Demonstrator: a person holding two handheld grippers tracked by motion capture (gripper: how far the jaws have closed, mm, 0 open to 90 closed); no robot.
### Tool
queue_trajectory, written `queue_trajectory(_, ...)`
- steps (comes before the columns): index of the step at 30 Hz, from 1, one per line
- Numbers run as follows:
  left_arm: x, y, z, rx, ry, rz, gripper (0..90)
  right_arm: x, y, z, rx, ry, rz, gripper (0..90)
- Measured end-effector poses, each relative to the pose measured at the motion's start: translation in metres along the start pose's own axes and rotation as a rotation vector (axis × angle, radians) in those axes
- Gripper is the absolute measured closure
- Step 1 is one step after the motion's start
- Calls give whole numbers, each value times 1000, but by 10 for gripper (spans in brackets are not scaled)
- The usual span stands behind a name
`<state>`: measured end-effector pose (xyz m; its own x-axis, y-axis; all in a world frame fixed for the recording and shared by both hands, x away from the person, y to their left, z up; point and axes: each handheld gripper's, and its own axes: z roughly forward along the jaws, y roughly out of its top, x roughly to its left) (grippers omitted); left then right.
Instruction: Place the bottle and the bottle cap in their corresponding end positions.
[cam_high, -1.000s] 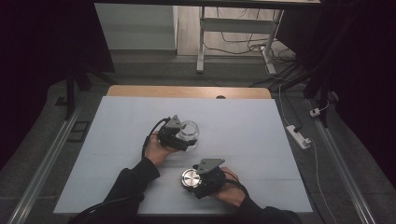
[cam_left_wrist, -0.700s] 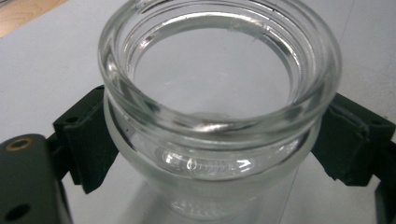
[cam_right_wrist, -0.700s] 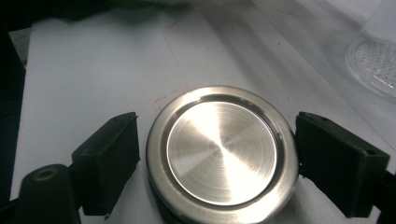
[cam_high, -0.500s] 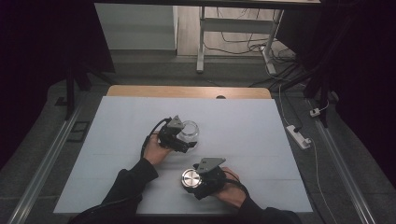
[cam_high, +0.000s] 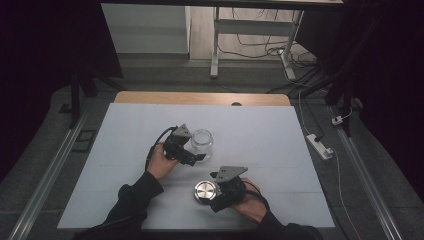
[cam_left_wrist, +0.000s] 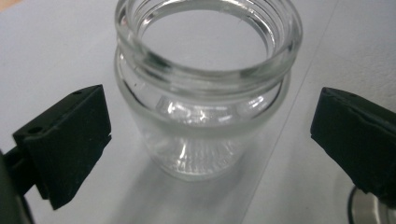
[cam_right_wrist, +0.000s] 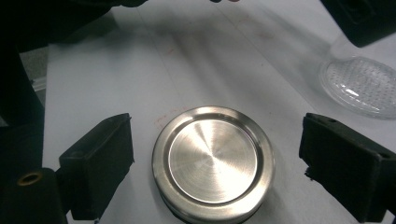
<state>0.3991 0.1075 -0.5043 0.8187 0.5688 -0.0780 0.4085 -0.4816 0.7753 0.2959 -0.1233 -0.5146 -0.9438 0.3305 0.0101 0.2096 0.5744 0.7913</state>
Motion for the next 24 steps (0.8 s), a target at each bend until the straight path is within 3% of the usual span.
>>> queue_trajectory(7,-1,-7,-12,-16,-21,-29,0,-4,0,-6,0,0,28,74)
queue_trajectory(17,-9,-13,-28,-17,-56,-32,0,-6,0,-10,-9,-24,58,18)
queue_trajectory(24,-17,-20,-39,-24,-58,-31,0,-9,1,-14,-17,-48,72,4)
